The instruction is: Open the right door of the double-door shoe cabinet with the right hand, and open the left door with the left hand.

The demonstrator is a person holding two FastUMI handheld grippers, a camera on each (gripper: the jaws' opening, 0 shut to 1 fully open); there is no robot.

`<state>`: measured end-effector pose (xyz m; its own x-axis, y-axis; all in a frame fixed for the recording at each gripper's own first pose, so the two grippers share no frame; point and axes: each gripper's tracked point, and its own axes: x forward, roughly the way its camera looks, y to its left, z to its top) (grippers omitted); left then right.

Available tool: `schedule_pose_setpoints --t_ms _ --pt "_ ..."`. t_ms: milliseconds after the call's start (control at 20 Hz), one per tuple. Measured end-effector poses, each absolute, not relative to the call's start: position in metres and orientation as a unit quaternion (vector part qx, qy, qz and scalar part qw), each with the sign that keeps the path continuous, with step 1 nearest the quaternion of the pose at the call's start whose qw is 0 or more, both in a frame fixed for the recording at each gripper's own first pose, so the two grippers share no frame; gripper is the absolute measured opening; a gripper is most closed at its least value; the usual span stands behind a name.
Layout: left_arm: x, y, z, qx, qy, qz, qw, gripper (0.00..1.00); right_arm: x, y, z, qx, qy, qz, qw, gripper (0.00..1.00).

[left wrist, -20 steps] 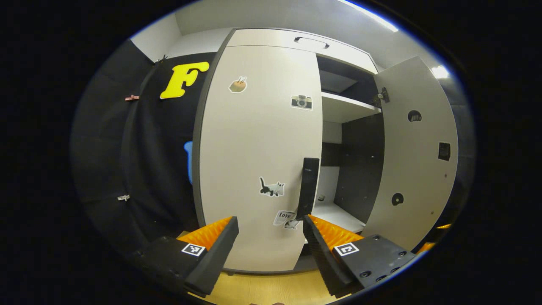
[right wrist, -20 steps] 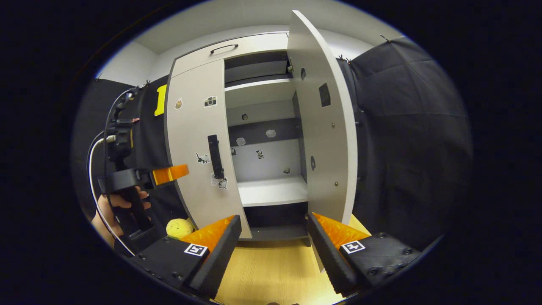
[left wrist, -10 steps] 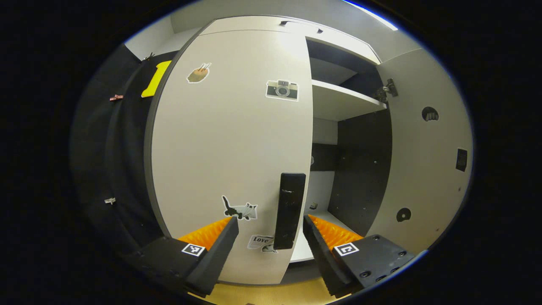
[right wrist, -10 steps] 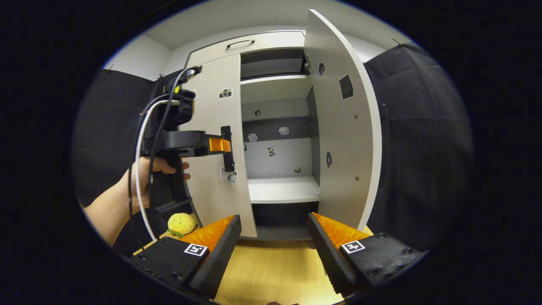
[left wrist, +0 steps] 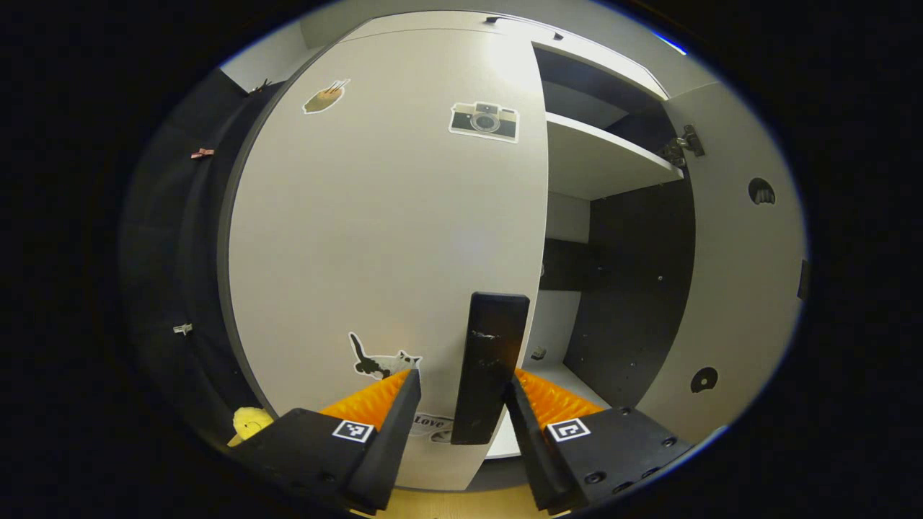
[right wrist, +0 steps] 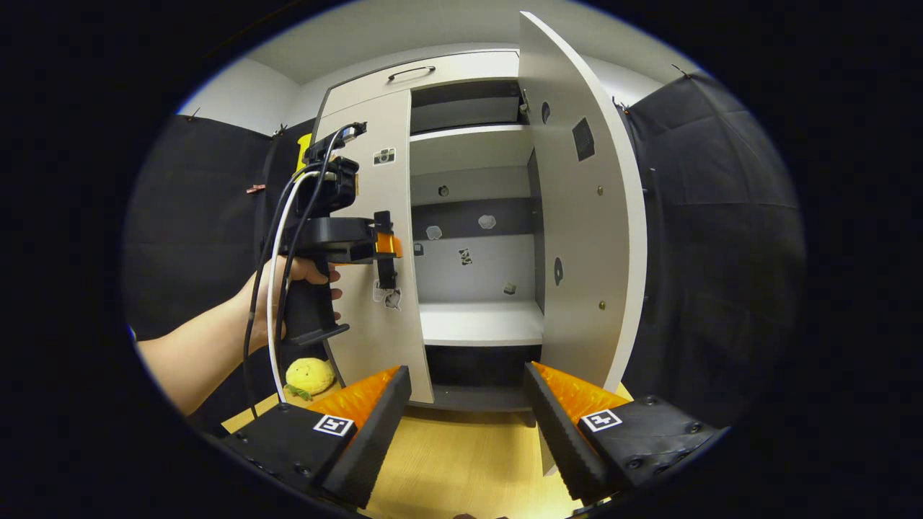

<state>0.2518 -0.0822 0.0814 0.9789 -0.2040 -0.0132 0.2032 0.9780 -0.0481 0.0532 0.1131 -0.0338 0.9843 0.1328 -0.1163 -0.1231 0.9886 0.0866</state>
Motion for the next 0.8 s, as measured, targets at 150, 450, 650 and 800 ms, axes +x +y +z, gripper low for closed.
schedule_pose_setpoints --t_ms 150,450,650,800 --pt "0.255 -0.085 0.077 -0.016 0.010 -0.093 0.995 0.65 0.057 0.107 -0.032 0.044 0.058 0.069 0.995 0.99" --pt "0.252 -0.093 0.072 0.014 0.010 -0.089 0.996 0.36 0.061 0.116 -0.037 0.032 0.061 0.113 0.991 0.98" --pt "0.255 -0.094 0.068 0.007 0.013 -0.103 0.995 0.25 0.058 0.115 -0.041 0.028 0.062 0.147 0.987 0.98" --pt "0.256 -0.093 0.067 0.018 0.008 -0.080 0.997 0.14 0.057 0.110 -0.045 0.034 0.066 0.171 0.982 0.98"
